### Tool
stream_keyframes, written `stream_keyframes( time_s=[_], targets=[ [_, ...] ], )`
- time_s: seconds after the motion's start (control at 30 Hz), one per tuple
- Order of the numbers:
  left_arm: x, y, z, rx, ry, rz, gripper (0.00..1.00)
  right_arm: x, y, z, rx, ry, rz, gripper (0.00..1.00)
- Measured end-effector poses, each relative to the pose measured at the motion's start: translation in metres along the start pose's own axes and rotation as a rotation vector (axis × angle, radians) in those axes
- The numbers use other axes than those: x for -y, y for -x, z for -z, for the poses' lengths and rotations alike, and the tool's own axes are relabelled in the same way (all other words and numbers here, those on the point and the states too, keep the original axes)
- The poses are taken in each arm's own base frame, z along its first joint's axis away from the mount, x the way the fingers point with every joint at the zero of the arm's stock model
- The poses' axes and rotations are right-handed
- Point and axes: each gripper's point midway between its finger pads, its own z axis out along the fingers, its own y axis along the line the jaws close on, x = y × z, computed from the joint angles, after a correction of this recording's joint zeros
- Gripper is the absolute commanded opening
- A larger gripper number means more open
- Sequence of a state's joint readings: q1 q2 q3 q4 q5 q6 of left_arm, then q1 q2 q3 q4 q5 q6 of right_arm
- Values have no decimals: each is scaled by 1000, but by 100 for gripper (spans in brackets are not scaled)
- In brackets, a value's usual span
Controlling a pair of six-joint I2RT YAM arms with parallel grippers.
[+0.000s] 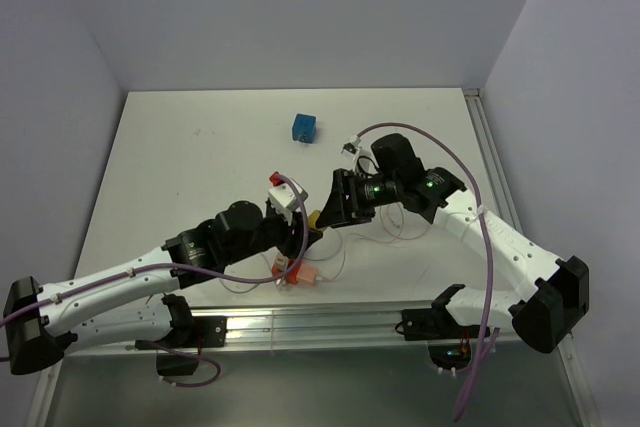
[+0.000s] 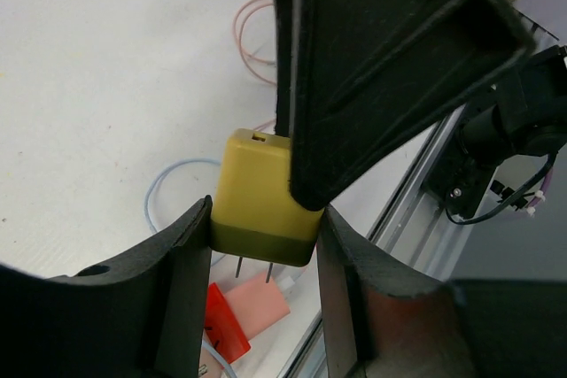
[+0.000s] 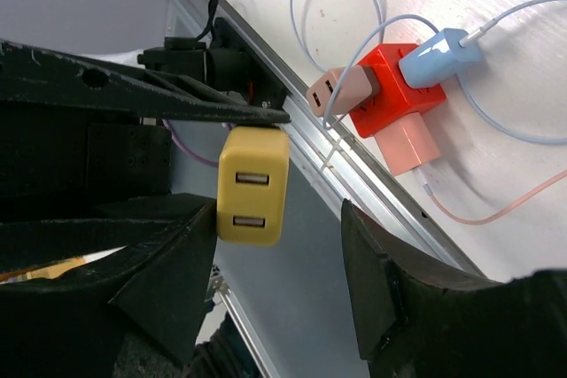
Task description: Insert the plug
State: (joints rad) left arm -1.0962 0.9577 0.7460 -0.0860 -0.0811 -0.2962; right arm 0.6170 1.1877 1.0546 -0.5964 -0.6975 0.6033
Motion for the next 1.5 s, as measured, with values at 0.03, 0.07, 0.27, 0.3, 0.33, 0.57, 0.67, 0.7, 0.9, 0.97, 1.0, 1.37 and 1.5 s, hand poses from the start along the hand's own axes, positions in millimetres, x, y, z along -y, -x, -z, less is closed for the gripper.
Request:
stream_keyframes(
  time_s=[0.03, 0.07, 0.27, 0.3, 0.33, 0.57, 0.67, 0.7, 0.9, 0.97, 1.0, 1.37, 1.5],
  targets=[
    [1, -1, 0, -2, -4, -1, 0, 0, 0, -1, -2, 1, -1, 63],
    [3, -1, 0, -3, -8, -2, 0, 1, 0, -2, -5, 3, -3, 60],
    [6, -3, 1, -10, -20, -22, 0, -6, -2, -7, -30, 52, -4, 37],
    [6, -4, 1, -14, -21, -26, 0, -7, -2, -8, -32, 62, -1, 31],
    [5, -6, 1, -20, -19, -31, 0, -9, -3, -9, -34, 70, -5, 26],
    [3, -17, 1, -63, -12, -42, 1, -2, -11, -17, -46, 90, -39, 0],
    [3, -18, 2, -68, -12, -42, 4, -2, -12, -18, -36, 100, -39, 0],
    [3, -18, 2, -67, -12, -43, 8, -3, -12, -18, -32, 103, -37, 0],
    [1, -12, 2, -43, 17, -18, 81, -1, -9, -15, 10, 90, -22, 0],
    [-2, -5, 5, -14, 41, 3, 87, 3, -6, -13, 41, 61, -11, 0],
    [-4, -1, 6, 6, 59, 24, 87, 5, -4, -12, 63, 40, -6, 0],
    [-60, -17, 23, 12, 486, 420, 61, 52, -7, 1, 190, -185, -32, 0],
    [-76, -58, 40, -22, 594, 562, 56, 70, -23, -7, 168, -228, -86, 0]
  ],
)
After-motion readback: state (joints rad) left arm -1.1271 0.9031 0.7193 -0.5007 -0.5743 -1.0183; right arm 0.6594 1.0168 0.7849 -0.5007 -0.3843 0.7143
